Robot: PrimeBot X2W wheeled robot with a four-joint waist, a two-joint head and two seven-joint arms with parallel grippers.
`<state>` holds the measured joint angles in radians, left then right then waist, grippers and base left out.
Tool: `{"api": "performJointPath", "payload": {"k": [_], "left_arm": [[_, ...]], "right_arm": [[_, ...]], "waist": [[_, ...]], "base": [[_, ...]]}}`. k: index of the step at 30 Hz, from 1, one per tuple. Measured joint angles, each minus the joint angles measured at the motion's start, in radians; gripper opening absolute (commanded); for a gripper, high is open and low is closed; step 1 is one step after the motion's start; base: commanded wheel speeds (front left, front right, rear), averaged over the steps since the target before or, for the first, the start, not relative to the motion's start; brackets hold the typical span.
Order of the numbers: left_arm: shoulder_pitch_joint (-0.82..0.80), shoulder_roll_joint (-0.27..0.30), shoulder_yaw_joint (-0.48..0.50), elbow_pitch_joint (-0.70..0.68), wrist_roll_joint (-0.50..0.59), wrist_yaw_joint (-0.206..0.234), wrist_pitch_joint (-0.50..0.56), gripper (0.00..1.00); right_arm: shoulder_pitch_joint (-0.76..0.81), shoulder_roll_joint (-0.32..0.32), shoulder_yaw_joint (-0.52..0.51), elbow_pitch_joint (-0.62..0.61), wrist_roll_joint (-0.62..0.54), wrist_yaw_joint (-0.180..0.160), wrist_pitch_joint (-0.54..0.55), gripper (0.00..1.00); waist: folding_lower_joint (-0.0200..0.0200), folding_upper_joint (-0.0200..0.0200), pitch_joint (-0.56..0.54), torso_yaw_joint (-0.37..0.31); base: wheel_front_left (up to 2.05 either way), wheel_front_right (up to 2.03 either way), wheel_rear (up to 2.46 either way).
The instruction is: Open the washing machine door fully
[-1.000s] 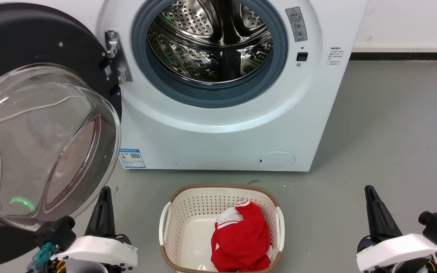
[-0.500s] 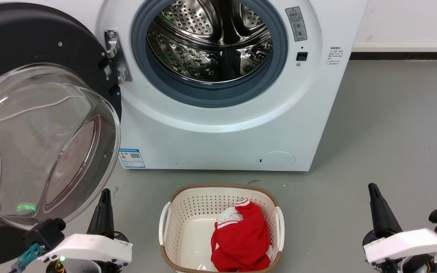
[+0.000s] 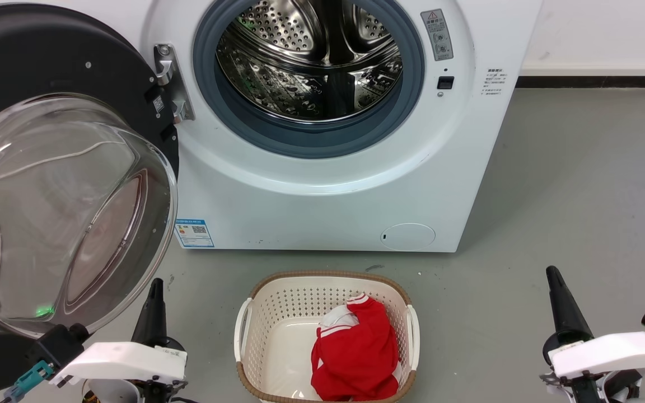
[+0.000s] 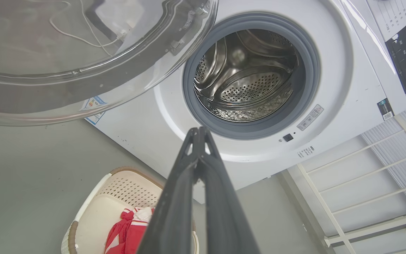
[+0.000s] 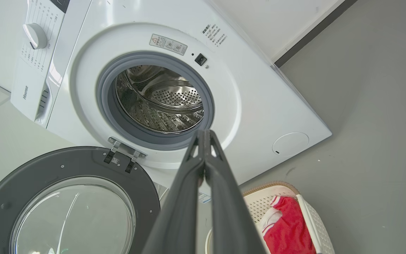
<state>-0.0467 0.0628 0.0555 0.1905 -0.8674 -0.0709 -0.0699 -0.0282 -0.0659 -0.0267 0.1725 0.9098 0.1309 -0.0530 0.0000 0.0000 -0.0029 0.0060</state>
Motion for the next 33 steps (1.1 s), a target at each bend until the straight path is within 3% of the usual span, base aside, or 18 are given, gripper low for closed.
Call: {"api": "performJointPath", "payload": {"k": [33], "left_arm": [[-0.026, -0.006, 0.03, 0.028, -0.386, -0.031, 0.095, 0.0]], "right_arm": [[-0.034, -0.003, -0.029, 0.037, 0.378, 0.0, 0.073, 0.0]], "waist": [[0.0, 0.0, 0.003, -0.003]], "base": [[0.0, 0.0, 0.0]]}}
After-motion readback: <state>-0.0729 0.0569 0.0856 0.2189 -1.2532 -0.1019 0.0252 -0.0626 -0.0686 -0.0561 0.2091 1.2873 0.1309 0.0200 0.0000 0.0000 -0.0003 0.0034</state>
